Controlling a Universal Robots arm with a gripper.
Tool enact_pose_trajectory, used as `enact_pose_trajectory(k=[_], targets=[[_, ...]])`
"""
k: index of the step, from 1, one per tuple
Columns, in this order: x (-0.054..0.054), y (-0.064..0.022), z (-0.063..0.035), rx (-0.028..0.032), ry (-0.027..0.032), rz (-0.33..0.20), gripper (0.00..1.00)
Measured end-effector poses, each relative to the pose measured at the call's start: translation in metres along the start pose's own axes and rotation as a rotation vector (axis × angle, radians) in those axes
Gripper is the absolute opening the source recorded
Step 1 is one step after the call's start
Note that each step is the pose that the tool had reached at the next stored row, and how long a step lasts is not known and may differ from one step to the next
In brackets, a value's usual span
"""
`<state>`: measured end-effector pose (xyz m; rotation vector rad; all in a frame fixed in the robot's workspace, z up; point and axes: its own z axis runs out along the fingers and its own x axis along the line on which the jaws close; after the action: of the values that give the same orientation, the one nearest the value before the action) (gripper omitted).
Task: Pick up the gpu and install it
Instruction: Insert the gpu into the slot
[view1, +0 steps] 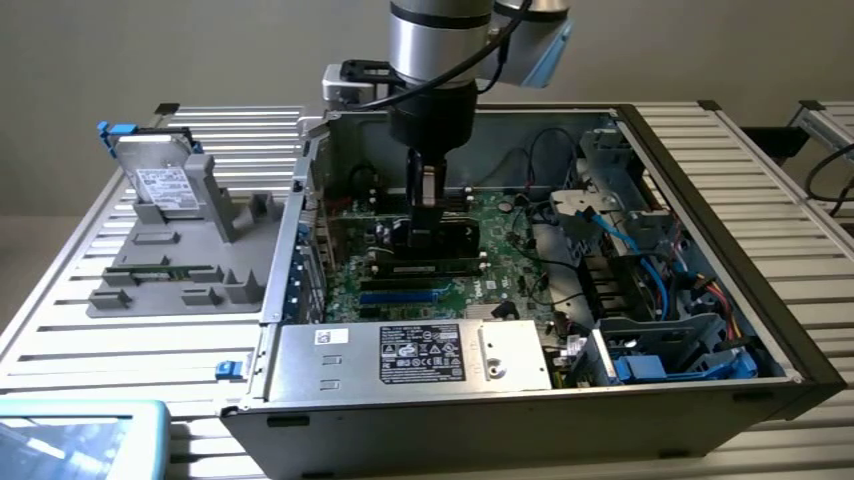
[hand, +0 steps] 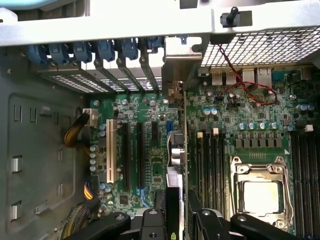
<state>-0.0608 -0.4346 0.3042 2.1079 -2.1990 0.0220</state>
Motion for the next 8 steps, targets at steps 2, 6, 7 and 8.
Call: enact_pose_trajectory(k=[2,6,7,8], targets=[[0.0037,-0.0001,0.0023,0.0000,0.0000,0.000,0.28],[0.0096,0.0000,0.0070,0.0000,0.0001,0.000,0.28],[0.0105,0.0001,0.0082,0.0000,-0.0001,0.000,0.28],[0.0111,0.0003,0.0096,0.0000,-0.0002,0.000,0.28]])
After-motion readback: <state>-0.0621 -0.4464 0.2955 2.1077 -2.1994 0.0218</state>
